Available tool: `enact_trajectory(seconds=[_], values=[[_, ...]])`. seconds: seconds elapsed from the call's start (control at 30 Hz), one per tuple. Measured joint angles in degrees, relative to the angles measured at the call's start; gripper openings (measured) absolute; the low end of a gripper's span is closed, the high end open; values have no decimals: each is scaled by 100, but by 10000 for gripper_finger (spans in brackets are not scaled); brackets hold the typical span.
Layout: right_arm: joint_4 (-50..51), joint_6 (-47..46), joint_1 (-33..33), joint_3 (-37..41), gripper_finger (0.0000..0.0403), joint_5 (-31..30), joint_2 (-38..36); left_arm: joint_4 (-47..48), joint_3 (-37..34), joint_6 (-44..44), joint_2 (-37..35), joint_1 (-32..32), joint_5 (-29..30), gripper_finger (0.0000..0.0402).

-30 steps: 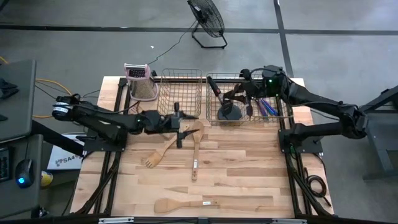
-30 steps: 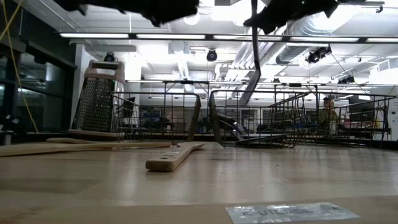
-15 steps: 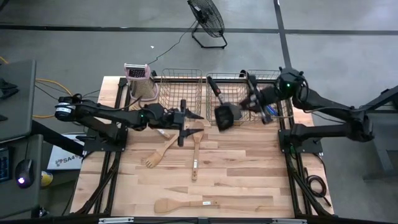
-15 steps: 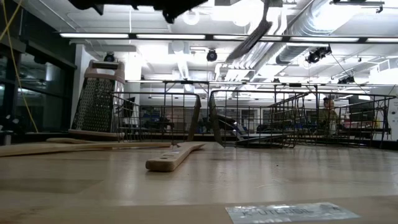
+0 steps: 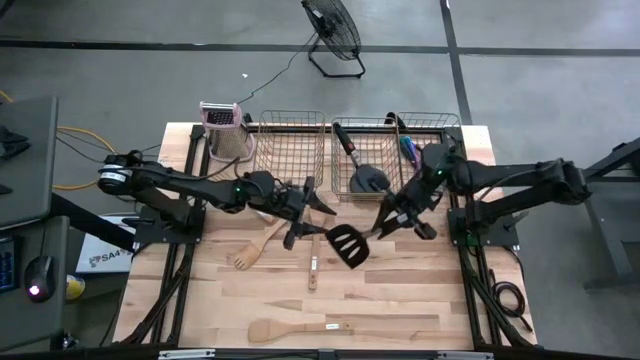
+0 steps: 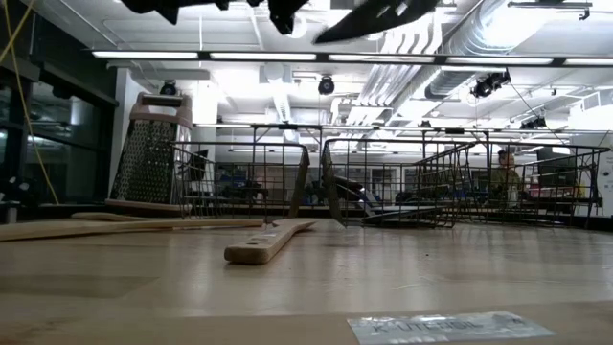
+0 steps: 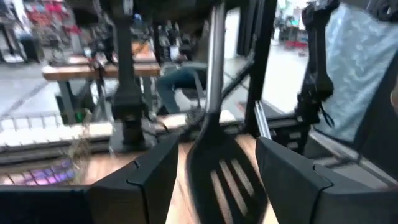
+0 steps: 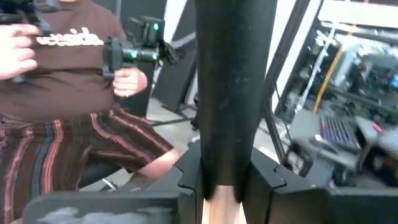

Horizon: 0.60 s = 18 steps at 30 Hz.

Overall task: Pick & Place Kitchen Items
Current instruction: Put the black slotted turner spatula into the middle mesh basket

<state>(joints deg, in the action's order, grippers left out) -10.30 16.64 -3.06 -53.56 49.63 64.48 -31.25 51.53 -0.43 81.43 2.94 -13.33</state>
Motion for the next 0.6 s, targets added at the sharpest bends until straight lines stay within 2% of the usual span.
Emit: enact_trajectory(seconds=[0.33, 0.6], values=[[-818, 15, 185, 0, 59, 295, 339, 679, -11, -458, 188, 8, -243, 211], [-891, 314, 185, 0, 59, 290, 339, 736, -19, -1011, 346, 8, -887, 211]])
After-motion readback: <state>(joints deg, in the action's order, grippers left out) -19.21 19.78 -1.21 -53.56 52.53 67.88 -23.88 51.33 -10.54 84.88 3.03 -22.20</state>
